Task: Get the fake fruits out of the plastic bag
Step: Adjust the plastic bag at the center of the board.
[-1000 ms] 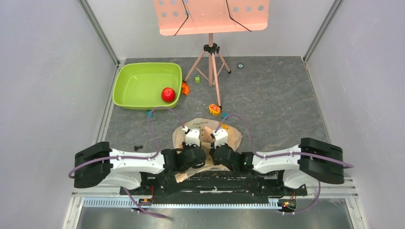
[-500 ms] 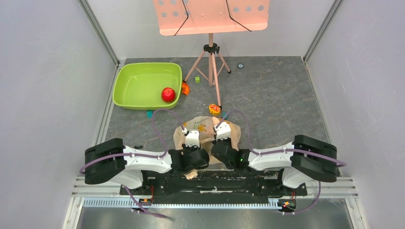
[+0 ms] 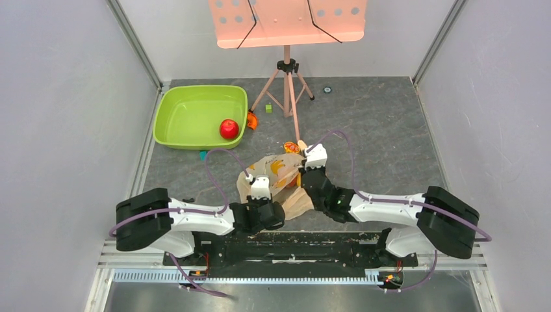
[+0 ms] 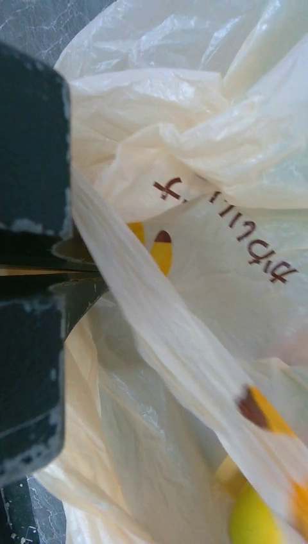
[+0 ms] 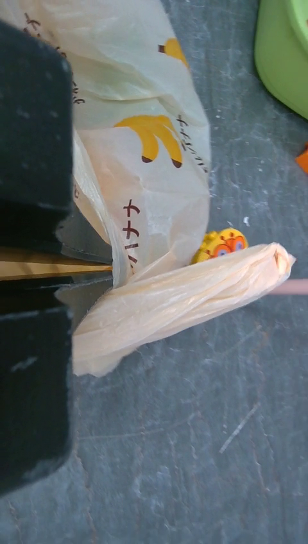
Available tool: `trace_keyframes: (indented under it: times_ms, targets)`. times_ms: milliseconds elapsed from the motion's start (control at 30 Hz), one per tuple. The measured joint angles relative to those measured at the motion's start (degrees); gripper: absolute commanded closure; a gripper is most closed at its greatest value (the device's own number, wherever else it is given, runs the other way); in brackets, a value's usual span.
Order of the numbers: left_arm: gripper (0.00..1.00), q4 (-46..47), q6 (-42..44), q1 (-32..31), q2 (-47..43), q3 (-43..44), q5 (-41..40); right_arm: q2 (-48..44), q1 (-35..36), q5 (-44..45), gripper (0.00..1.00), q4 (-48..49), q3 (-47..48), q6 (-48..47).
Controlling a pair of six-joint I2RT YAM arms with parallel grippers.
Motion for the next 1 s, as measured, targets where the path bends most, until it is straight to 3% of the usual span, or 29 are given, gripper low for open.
trace_keyframes:
  times_ms: [400,600,767,1000]
  targets:
    - [0.98,-0.07,-0.85,0.61,0.0,-0.02,0.02,-2.12,-10.51,-5.09,0.75,0.33,7.54,-10.71]
    - [0.98,-0.07,-0.83,0.83,-0.07,0.0,0.07,-6.01,-12.48,-11.85,0.74,-1.03,7.82,-14.47]
    - [0.98,-1.22,-0.35,0.92,-1.27,-0.11,0.61,-10.75,-11.17,-29.38,0.81,-4.57,7.85,-17.31]
    - [0.97,-1.01,1.81,1.09,-6.78,-1.09,0.68,-13.27,-0.76,-35.91,0.89,-6.12,6.05,-16.57]
